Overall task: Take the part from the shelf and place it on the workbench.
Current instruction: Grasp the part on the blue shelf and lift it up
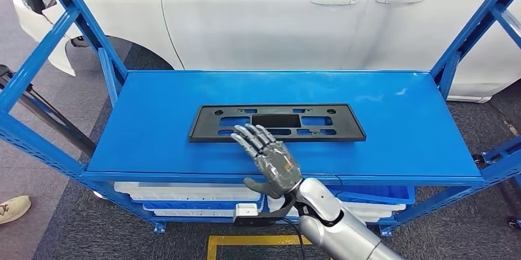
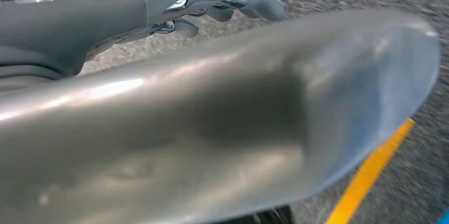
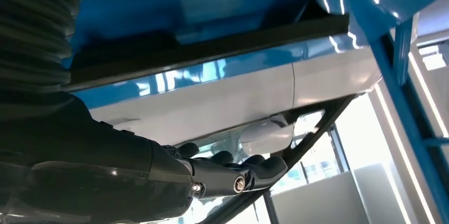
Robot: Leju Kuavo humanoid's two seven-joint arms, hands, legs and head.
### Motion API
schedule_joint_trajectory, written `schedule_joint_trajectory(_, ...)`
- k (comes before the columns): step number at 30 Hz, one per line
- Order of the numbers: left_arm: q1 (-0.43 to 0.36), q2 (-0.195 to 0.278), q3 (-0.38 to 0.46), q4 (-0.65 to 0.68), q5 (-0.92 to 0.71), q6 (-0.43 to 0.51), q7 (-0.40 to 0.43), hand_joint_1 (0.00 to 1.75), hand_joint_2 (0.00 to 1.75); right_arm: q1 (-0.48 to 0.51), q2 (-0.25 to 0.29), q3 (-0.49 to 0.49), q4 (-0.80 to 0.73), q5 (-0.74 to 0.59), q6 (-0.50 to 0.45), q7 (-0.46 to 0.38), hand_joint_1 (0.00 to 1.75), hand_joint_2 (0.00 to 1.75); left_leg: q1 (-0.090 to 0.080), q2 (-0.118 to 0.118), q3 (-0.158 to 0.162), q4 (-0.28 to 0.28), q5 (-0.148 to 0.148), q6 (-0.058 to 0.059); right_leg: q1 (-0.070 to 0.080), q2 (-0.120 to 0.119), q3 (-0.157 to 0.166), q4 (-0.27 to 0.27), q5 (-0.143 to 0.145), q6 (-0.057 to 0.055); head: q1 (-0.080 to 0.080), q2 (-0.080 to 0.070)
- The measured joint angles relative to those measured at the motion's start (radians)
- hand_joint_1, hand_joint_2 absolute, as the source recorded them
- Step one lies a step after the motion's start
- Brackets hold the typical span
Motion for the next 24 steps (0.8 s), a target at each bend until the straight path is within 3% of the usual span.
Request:
schedule_joint_trajectory(1,0.002,0.000,0.000,0.000,-0.002,0.004,0.003,0.00,0.00,-0.019,0.020,0.022,0.038,0.003,-0.008,0.008,0.00,1.75,0.000,0.000,-0.004,0.000,0.015,0.001,0.003,0.000,0.002,0.001,-0.001,-0.002,0.000,0.000)
schedule_joint_trajectory(2,0.003,0.000,0.001,0.000,-0.004,0.006,0.003,0.00,0.00,-0.037,0.041,0.042,0.073,0.005,-0.012,0.016,0.00,1.75,-0.001,0.000,0.011,-0.039,0.046,0.004,0.005,0.001,0.004,0.001,-0.003,-0.002,0.000,0.000)
schedule_joint_trajectory(4,0.003,0.001,0.002,0.000,-0.009,0.006,0.002,0.00,0.00,-0.077,0.082,0.071,0.131,0.008,-0.021,0.029,0.00,1.75,-0.005,0.000,0.073,-0.180,0.120,0.017,0.011,0.001,0.010,0.003,-0.007,-0.001,0.000,0.000)
schedule_joint_trajectory(5,0.002,0.001,0.002,0.000,-0.011,0.004,0.000,0.00,0.00,-0.096,0.103,0.083,0.157,0.009,-0.027,0.034,0.00,1.75,-0.008,0.001,0.098,-0.235,0.142,0.022,0.013,0.002,0.010,0.005,-0.009,0.001,0.000,0.000)
schedule_joint_trajectory(6,0.001,0.001,0.002,0.000,-0.013,0.002,-0.004,0.00,0.00,-0.114,0.123,0.093,0.183,0.012,-0.033,0.040,0.00,1.75,-0.011,0.002,0.111,-0.268,0.152,0.027,0.014,0.002,0.009,0.007,-0.010,0.004,0.001,0.000)
schedule_joint_trajectory(10,0.000,0.000,0.002,0.000,-0.026,-0.017,-0.023,0.00,0.00,-0.184,0.210,0.121,0.286,0.033,-0.059,0.077,0.00,1.75,-0.008,0.004,0.117,-0.287,0.157,0.039,0.013,0.001,0.001,0.022,-0.022,0.020,0.002,0.000)
schedule_joint_trajectory(12,-0.003,0.000,0.002,0.000,-0.031,-0.026,-0.032,0.00,0.00,-0.217,0.248,0.130,0.334,0.048,-0.070,0.102,0.00,1.75,-0.003,0.005,0.120,-0.293,0.161,0.046,0.008,0.000,-0.034,0.102,-0.069,0.031,0.006,0.000)
schedule_joint_trajectory(14,-0.005,0.001,0.002,0.000,-0.035,-0.033,-0.037,0.00,0.00,-0.243,0.278,0.136,0.381,0.061,-0.079,0.124,0.00,1.75,-0.002,0.005,0.120,-0.293,0.160,0.049,0.000,0.000,-0.102,0.240,-0.129,0.040,0.009,0.000)
schedule_joint_trajectory(15,-0.005,0.001,0.002,0.000,-0.038,-0.035,-0.038,0.00,0.00,-0.253,0.291,0.138,0.405,0.068,-0.082,0.136,0.00,1.75,-0.002,0.005,0.120,-0.293,0.160,0.048,-0.004,0.000,-0.129,0.289,-0.140,0.043,0.009,0.000)
schedule_joint_trajectory(16,-0.005,0.001,0.002,0.000,-0.040,-0.037,-0.039,0.00,0.00,-0.262,0.302,0.139,0.429,0.077,-0.087,0.149,0.00,1.75,-0.002,0.005,0.121,-0.293,0.159,0.047,-0.007,-0.001,-0.139,0.302,-0.132,0.045,0.010,0.000)
schedule_joint_trajectory(17,-0.004,0.001,0.002,0.000,-0.043,-0.037,-0.039,0.00,0.00,-0.273,0.312,0.140,0.450,0.084,-0.091,0.159,0.00,1.75,-0.002,0.004,0.122,-0.292,0.158,0.046,-0.010,-0.001,-0.128,0.273,-0.106,0.046,0.010,0.000)
schedule_joint_trajectory(19,-0.004,0.001,0.001,0.000,-0.045,-0.037,-0.038,0.00,0.00,-0.297,0.330,0.141,0.483,0.095,-0.099,0.175,0.00,1.75,-0.001,0.003,0.126,-0.290,0.154,0.040,-0.013,-0.003,-0.068,0.138,-0.034,0.042,0.009,0.000)
schedule_joint_trajectory(20,-0.005,0.002,0.001,0.000,-0.046,-0.037,-0.038,0.00,0.00,-0.309,0.338,0.141,0.498,0.101,-0.104,0.182,0.00,1.75,-0.003,0.002,0.126,-0.288,0.151,0.035,-0.011,-0.003,-0.040,0.075,-0.011,0.039,0.009,0.000)
schedule_joint_trajectory(22,-0.007,0.004,0.001,0.000,-0.049,-0.037,-0.038,0.00,0.00,-0.327,0.355,0.141,0.535,0.118,-0.116,0.199,0.00,1.75,-0.005,0.002,0.125,-0.288,0.149,0.023,-0.006,-0.003,-0.015,0.018,-0.001,0.032,0.008,0.000)
schedule_joint_trajectory(24,-0.007,0.007,0.001,0.000,-0.050,-0.037,-0.037,0.00,0.00,-0.341,0.365,0.141,0.576,0.140,-0.121,0.220,0.00,1.75,-0.003,0.004,0.124,-0.286,0.148,0.011,-0.003,-0.001,-0.014,0.012,0.001,0.020,0.008,0.000)
